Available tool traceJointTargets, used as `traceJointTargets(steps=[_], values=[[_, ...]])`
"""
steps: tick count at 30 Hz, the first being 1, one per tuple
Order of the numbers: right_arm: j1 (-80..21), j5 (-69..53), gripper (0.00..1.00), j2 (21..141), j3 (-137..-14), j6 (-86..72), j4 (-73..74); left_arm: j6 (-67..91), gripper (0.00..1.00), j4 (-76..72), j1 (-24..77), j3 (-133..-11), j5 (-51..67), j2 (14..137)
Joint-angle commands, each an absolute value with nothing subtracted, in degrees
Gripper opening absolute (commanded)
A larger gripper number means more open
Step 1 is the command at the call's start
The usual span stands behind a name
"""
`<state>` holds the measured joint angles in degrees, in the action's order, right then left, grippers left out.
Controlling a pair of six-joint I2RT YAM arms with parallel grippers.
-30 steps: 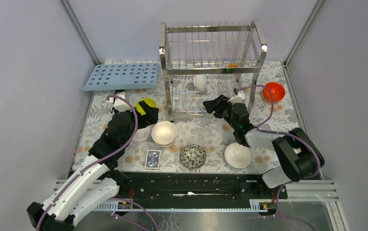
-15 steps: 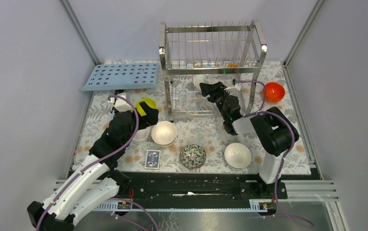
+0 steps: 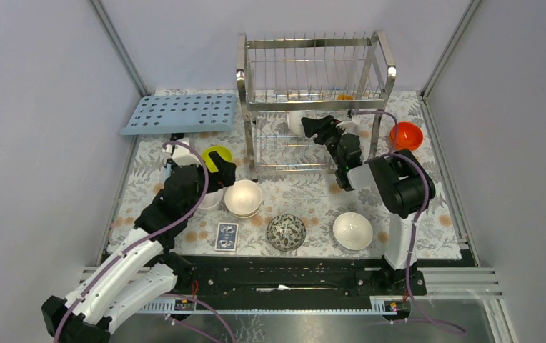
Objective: Unload the bowls from the dish rack
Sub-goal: Pick up the bowl from the dish rack.
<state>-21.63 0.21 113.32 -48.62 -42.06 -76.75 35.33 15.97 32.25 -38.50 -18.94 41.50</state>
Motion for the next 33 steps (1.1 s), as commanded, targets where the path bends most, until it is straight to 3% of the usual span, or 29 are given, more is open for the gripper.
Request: traceJointTargets(steps=[1, 19, 28, 33], values=[[-20.59, -6.37, 0.67, 115.84, -51.54, -41.74, -82.42, 34.23, 0.99, 13.12, 32.24, -37.82, -20.09, 41.74], [-20.05, -14.08, 0.63, 122.36, -57.06, -45.64, -83.06, 33.97, 0.99, 12.60, 32.23, -38.12, -20.20, 43.43], [-19.94, -16.02, 0.54, 123.36, -58.07, -48.26, -82.17, 34.16, 0.99, 12.18, 32.32, -37.47, -19.79, 43.66], [-19.99, -15.47, 0.61, 123.11, -57.78, -48.01, -79.71, 34.09, 0.99, 12.13, 32.26, -37.36, -19.35, 43.45]])
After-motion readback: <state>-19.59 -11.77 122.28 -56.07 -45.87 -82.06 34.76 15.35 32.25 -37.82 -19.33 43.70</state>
